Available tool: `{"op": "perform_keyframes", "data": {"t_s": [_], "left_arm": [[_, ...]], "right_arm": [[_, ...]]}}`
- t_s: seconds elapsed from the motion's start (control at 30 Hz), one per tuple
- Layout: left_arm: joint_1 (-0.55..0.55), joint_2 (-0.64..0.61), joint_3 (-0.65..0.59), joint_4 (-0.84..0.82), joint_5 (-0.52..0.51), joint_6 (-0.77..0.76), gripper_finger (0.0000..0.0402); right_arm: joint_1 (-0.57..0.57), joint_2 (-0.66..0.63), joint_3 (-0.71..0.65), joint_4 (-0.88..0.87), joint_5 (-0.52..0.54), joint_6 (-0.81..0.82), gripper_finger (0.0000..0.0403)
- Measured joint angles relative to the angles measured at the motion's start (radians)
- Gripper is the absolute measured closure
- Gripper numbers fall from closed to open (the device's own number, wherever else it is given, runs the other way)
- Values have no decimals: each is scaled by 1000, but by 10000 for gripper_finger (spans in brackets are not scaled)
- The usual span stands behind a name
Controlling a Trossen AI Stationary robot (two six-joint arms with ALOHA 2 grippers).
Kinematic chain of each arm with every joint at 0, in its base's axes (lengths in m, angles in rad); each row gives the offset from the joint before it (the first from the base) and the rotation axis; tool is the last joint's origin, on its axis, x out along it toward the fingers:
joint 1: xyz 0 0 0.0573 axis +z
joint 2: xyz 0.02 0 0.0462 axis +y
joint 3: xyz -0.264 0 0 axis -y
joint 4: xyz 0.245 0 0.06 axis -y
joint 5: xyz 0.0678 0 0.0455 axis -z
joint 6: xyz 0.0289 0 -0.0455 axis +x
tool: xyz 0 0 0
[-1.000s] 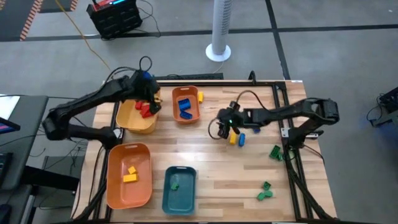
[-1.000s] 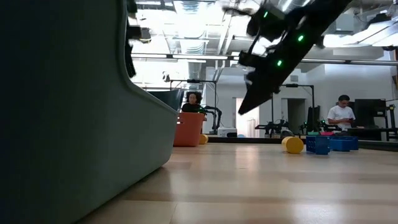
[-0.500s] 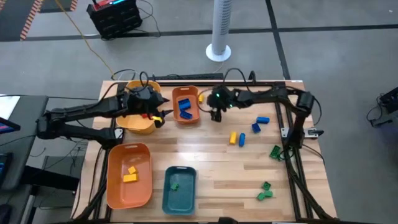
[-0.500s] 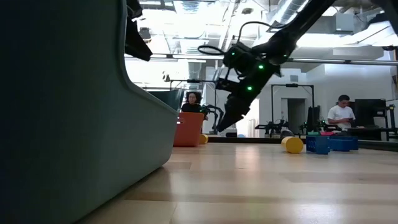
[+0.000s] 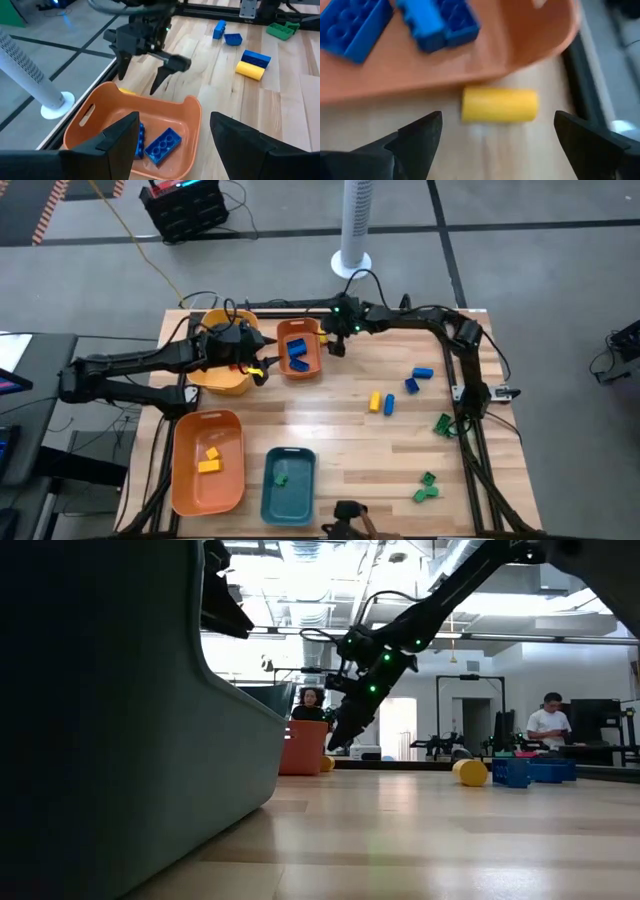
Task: Sort blocks
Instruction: Put the yellow wooden block into the bottom orange bin
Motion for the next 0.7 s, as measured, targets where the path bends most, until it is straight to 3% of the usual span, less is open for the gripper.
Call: {"op": "perform_keyframes", "data": {"t_s": [0.2,0.7], "left_arm": [[0,0,-22,38,-12,8,162],[0,0,-23,46,-16,11,162]], "right_arm": [[-9,-3,4,3,-38,21,4],[4,30,10,50,-16,39,4]]}}
